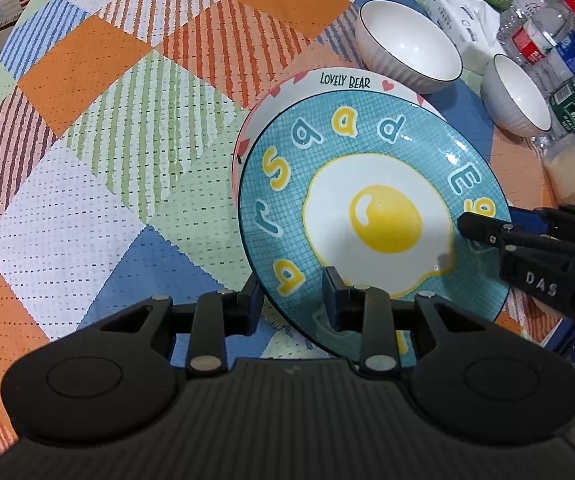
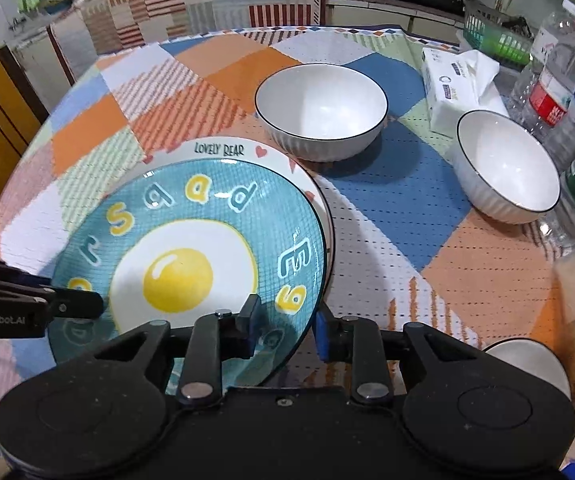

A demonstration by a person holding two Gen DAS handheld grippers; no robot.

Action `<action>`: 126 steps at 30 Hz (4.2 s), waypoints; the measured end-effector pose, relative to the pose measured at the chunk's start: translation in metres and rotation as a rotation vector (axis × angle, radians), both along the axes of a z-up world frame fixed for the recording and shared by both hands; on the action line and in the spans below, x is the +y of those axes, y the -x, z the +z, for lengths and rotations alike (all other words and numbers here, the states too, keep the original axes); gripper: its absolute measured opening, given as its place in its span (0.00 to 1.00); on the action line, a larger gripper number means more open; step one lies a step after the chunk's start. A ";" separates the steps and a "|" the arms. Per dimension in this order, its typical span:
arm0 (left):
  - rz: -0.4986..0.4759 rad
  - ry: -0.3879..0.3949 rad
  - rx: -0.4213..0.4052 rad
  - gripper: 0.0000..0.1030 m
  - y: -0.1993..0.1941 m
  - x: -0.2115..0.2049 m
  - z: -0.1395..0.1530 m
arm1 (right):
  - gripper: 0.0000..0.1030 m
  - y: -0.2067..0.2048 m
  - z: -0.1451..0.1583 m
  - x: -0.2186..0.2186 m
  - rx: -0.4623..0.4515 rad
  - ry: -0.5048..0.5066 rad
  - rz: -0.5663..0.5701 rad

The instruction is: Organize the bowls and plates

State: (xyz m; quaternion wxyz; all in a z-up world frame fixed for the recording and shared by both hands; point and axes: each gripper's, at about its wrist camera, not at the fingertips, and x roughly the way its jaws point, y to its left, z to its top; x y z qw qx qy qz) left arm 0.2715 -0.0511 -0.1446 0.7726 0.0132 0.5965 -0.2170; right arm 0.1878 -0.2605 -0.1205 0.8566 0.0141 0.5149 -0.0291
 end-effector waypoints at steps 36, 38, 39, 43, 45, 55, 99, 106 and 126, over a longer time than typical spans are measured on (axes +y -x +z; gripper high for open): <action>0.043 -0.124 -0.170 0.28 0.048 -0.016 0.057 | 0.36 0.074 0.021 -0.015 -0.336 -0.098 0.054; 0.031 -0.114 -0.182 0.28 0.057 -0.020 0.067 | 0.40 0.089 0.033 -0.024 -0.362 -0.136 0.064; 0.027 -0.108 -0.185 0.28 0.061 -0.022 0.072 | 0.45 0.096 0.038 -0.028 -0.371 -0.142 0.076; 0.007 -0.083 -0.190 0.28 0.083 -0.032 0.089 | 0.49 0.123 0.049 -0.038 -0.463 -0.078 0.128; -0.003 -0.078 -0.197 0.29 0.093 -0.039 0.097 | 0.55 0.133 0.051 -0.043 -0.472 -0.049 0.124; -0.118 -0.035 -0.217 0.36 0.127 -0.093 0.109 | 0.70 0.182 0.038 -0.070 -0.445 0.046 0.204; -0.266 0.134 -0.092 0.13 0.104 -0.208 0.005 | 0.91 0.147 -0.049 -0.120 -0.227 0.037 0.079; -0.225 0.134 -0.109 0.13 0.106 -0.186 0.018 | 0.91 0.145 -0.040 -0.109 -0.244 0.019 0.118; -0.111 0.078 -0.118 0.13 0.067 -0.169 0.008 | 0.90 0.093 -0.045 -0.091 -0.314 0.090 0.330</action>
